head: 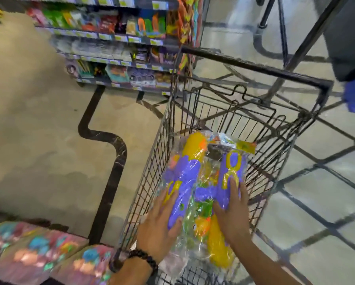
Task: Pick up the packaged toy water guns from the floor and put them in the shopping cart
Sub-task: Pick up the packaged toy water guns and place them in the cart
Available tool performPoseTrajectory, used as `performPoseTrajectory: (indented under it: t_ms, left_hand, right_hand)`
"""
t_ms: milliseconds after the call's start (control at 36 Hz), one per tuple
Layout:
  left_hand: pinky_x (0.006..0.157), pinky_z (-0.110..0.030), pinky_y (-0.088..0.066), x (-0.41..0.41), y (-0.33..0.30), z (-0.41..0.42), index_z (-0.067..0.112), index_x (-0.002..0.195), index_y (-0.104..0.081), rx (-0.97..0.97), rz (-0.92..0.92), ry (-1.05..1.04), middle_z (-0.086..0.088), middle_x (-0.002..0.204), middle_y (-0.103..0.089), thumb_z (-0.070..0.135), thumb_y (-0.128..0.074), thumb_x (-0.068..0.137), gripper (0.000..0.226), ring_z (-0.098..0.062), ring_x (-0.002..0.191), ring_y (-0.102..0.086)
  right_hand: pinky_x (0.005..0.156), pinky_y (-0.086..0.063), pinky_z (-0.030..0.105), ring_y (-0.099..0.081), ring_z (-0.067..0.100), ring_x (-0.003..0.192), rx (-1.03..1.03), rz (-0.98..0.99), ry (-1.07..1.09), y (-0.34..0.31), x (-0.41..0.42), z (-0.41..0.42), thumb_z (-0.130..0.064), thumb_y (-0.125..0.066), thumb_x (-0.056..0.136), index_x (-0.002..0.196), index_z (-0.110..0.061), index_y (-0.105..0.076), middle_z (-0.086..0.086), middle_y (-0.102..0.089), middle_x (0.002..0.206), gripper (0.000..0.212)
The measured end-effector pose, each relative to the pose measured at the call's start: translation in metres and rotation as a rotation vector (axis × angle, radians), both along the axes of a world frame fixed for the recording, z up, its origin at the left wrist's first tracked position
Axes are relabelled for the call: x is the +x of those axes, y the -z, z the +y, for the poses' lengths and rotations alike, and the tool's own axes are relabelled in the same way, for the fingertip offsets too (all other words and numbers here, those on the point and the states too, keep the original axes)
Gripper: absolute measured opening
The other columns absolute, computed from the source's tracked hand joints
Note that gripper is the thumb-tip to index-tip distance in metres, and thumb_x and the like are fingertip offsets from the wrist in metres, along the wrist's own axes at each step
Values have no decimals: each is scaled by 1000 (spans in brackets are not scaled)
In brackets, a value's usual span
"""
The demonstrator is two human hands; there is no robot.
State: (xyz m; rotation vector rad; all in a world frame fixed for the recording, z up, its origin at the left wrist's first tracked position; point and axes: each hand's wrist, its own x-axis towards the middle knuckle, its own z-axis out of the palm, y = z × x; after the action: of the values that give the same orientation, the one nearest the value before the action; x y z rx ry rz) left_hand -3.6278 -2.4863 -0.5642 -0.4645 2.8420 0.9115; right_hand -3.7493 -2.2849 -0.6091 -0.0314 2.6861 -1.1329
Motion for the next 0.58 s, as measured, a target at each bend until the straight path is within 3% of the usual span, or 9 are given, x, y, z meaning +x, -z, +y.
performPoseTrajectory:
  t_ms: [83, 167, 306, 417, 500, 583]
  left_hand:
    - [91, -35, -57, -6, 26, 2, 61, 153, 2, -11, -22, 23, 31, 164, 9, 53, -50, 98, 76, 12, 143, -18]
    - [96, -25, -47, -13, 47, 5, 64, 149, 9, -9, -49, 56, 36, 159, 18, 54, -47, 99, 76, 34, 127, 10]
    - [101, -28, -46, -30, 80, 16, 66, 148, 10, 21, -106, 101, 35, 158, 23, 56, -43, 100, 72, 7, 149, -6]
    - [106, -29, -42, -46, 101, 26, 67, 148, 6, 71, -116, 121, 37, 157, 23, 55, -44, 98, 72, 3, 148, -13]
    - [107, -29, -43, -53, 124, 33, 65, 150, 4, 53, -110, 122, 32, 160, 21, 58, -42, 96, 71, -4, 146, -22]
    - [95, -37, -55, -55, 147, 43, 63, 152, -4, 18, -104, 118, 23, 166, 7, 59, -41, 92, 70, -14, 142, -35]
  right_hand:
    - [114, -34, 37, -25, 27, 153, 42, -26, 22, 26, 1, 1, -21, -81, 83, 161, -26, -29, 11, -15, 169, 93]
    - [114, -37, 46, -28, 31, 151, 82, -48, 56, 50, 0, 7, -24, -81, 84, 161, -26, -28, 12, -16, 168, 94]
    - [119, -31, 54, -17, 26, 155, 77, -68, 108, 88, -1, 12, -25, -78, 86, 162, -30, -23, 6, -11, 168, 94]
    - [120, -23, 61, -10, 20, 156, 97, -75, 136, 110, 2, 10, -26, -76, 87, 162, -30, -21, 5, -9, 168, 93]
    - [123, -23, 54, -9, 22, 157, 58, -40, 151, 123, 0, 7, -26, -75, 89, 162, -33, -19, 8, -10, 168, 92]
    - [124, -23, 49, -11, 24, 156, 54, -18, 145, 139, -5, 8, -29, -72, 91, 162, -30, -19, 12, -14, 167, 89]
